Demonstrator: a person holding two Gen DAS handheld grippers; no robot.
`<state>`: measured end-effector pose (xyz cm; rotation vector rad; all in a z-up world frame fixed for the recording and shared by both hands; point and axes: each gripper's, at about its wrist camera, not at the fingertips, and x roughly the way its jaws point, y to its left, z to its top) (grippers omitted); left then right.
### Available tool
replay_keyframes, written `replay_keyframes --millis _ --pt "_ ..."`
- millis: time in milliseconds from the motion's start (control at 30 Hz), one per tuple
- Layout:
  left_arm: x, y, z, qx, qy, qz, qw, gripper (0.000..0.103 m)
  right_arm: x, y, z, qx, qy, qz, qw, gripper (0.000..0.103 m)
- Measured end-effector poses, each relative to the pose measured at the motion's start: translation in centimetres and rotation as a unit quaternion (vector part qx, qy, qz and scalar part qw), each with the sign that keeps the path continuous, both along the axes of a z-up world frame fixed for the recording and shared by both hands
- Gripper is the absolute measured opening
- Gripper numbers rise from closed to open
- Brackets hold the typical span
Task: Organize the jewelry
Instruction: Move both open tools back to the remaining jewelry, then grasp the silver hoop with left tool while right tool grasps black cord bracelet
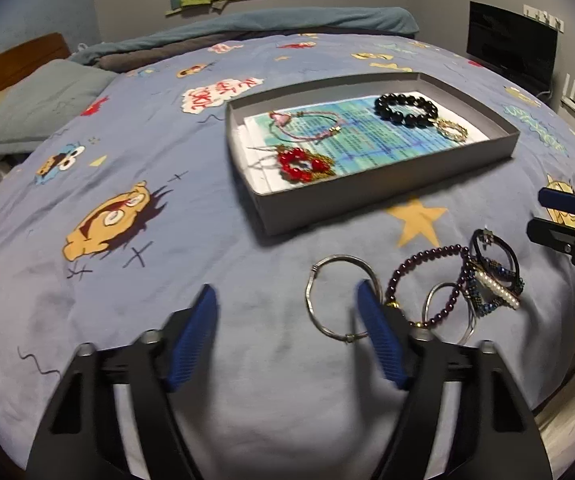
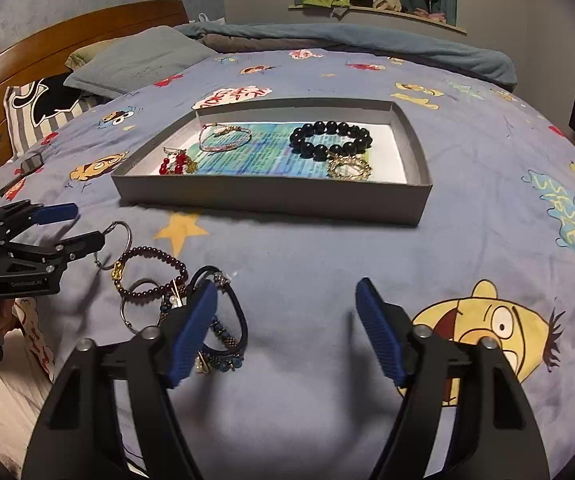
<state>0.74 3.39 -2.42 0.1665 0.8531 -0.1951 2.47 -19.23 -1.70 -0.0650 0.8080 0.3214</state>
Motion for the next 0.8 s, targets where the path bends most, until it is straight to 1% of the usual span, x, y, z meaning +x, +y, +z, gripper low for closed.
replay_keyframes --millis 33,67,100,133,233,333,433,600,800 --pt "0.0 -0.1 -0.2 0.0 0.004 -0.003 1.0 0.056 0.0 0.1 -0.1 0.003 0.003 0.004 1.0 0.056" --pt "0.0 -0.3 -0.3 0.001 0.006 -0.005 1.0 0.056 0.0 0.2 -0.1 0.005 0.005 0.007 1.0 0.054" --pt "0.0 -0.3 -0.3 0.001 0.007 -0.007 1.0 0.053 0.0 0.4 -0.3 0.009 0.009 0.015 1.0 0.051" --pt "0.0 -0.3 -0.3 0.0 0.006 -0.009 0.9999 0.046 0.0 0.6 -0.4 0.01 0.01 0.02 1.0 0.047" --pt "-0.1 -0.3 -0.3 -0.005 0.007 -0.013 0.9999 0.035 0.0 1.1 -0.8 0.003 0.014 0.031 0.999 0.037" --pt "0.0 -0.3 -0.6 -0.008 0.015 -0.016 0.9997 0.031 0.1 1.4 -1.2 0.006 0.023 0.039 0.999 0.029" --pt "0.2 -0.2 -0.8 -0.011 0.022 -0.019 0.9995 0.029 0.1 1.7 -1.5 0.005 0.031 0.047 0.998 0.023" --pt "0.5 -0.4 -1.4 -0.005 0.031 -0.019 0.9993 0.028 0.0 2.3 -2.0 -0.005 0.03 0.052 0.998 0.023" --pt "0.8 -1.3 -2.1 0.028 0.028 -0.028 0.9988 0.028 0.4 2.6 -2.7 -0.013 0.034 0.049 0.998 0.023"
